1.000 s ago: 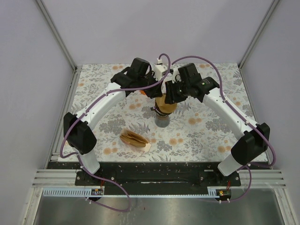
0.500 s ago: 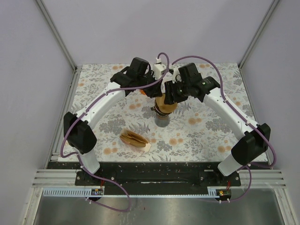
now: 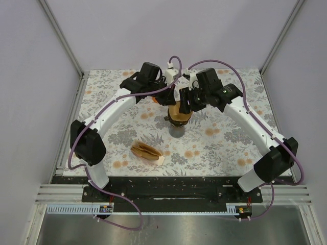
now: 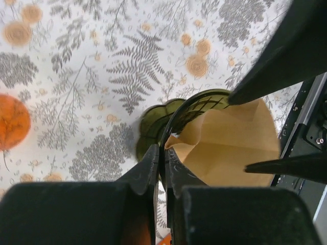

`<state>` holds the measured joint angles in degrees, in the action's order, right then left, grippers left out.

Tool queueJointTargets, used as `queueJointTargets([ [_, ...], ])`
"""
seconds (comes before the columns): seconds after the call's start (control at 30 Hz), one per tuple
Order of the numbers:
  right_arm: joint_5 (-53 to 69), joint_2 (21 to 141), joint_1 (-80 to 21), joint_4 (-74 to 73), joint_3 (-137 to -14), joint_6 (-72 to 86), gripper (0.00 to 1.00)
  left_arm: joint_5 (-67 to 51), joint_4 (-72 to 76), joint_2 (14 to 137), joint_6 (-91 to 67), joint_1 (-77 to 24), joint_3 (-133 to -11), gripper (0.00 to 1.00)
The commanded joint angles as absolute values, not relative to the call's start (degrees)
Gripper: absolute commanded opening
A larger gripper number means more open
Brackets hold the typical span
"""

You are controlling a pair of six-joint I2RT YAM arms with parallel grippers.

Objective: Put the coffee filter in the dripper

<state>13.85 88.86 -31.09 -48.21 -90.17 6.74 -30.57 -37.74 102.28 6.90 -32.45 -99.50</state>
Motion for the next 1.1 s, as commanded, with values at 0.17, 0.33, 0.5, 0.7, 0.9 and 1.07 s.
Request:
queueJointTargets([
  [0.17,13.62,83.59,-30.85,-41.31,-91.76,4.39,0.63,-31.03,-41.31,104.59,5.89,-31.2,-96.86,0.0],
  [0.33,14.15,84.29,-30.5,-41.13,-91.49,3.96,0.64,-31.2,-40.87,103.98,6.15,-31.11,-96.94,0.0],
  [0.5,14.94,85.78,-29.71,-39.12,-90.36,1.5,0.82,-30.94,-40.69,102.92,7.12,-31.2,-96.77,0.0],
  [0.7,21.96,88.85,-26.28,-34.2,-88.68,-5.97,0.9,-31.38,-39.82,101.95,7.56,-31.29,-96.42,0.0],
  [0.9,30.66,92.2,-24.52,-32.17,-87.19,-9.05,0.85,-31.9,-39.11,101.08,7.47,-31.29,-96.51,0.0],
  [1.07,38.49,92.72,-24.52,-29.71,-85.34,-9.49,0.81,-31.55,-38.58,100.72,7.73,-31.73,-96.59,0.0],
])
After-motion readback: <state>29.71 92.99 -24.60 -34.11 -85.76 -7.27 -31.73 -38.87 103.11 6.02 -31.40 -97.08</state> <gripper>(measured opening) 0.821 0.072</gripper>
